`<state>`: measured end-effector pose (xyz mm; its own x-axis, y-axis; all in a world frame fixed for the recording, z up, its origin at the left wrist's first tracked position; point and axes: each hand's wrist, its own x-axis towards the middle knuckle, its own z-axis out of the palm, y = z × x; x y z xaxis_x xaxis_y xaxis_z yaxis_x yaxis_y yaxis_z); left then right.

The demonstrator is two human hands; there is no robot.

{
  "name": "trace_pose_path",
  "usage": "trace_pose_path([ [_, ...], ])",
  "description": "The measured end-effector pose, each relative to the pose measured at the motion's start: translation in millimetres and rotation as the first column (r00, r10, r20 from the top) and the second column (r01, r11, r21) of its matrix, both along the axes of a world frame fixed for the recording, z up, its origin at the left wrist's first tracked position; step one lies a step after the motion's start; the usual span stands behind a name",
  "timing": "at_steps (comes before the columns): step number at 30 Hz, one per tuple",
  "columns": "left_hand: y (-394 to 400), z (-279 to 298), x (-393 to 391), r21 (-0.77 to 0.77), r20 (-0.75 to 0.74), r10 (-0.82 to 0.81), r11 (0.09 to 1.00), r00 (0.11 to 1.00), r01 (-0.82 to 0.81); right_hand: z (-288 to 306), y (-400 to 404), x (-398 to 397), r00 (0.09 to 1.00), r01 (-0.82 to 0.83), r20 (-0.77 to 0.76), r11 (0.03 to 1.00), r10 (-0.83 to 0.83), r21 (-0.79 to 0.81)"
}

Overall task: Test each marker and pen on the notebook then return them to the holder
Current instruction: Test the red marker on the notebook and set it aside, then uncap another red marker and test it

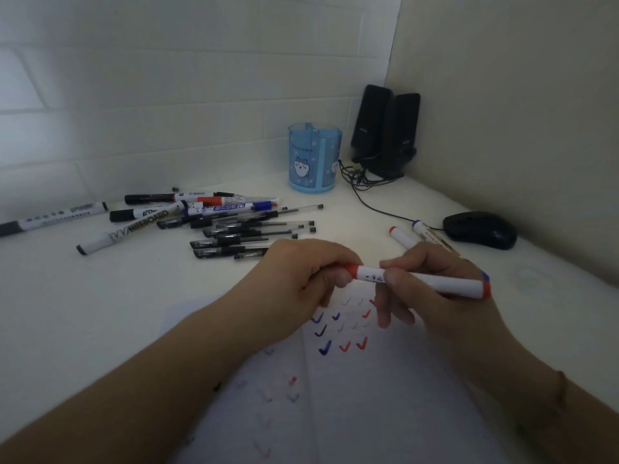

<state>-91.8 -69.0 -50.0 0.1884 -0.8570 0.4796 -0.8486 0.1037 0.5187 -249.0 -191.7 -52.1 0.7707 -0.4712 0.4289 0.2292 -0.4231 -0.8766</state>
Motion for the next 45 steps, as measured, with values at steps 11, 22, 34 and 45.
trace_pose_path([
  [11, 3, -18, 10, 0.108, 0.099, 0.195, 0.973, 0.976, -0.205, 31, -54, -30, 0.982, 0.178, 0.032, 0.963, -0.188, 0.204],
  [22, -1, -28, 25, 0.073, 0.151, 0.319, 0.94, 0.936, -0.332, 1, -86, -29, 0.542, 0.448, -0.458, 0.704, -0.704, -0.551],
  [34, 0, -24, 37, 0.132, 0.188, 0.55, 0.807, 0.814, -0.576, 18, -52, 16, 0.765, 0.289, -0.242, 0.654, -0.597, -0.699],
  [45, 0, -29, 41, 0.185, 0.266, 0.58, 0.753, 0.77, -0.631, 17, -28, 229, 0.765, -0.119, -0.475, 0.629, -0.435, -0.768],
])
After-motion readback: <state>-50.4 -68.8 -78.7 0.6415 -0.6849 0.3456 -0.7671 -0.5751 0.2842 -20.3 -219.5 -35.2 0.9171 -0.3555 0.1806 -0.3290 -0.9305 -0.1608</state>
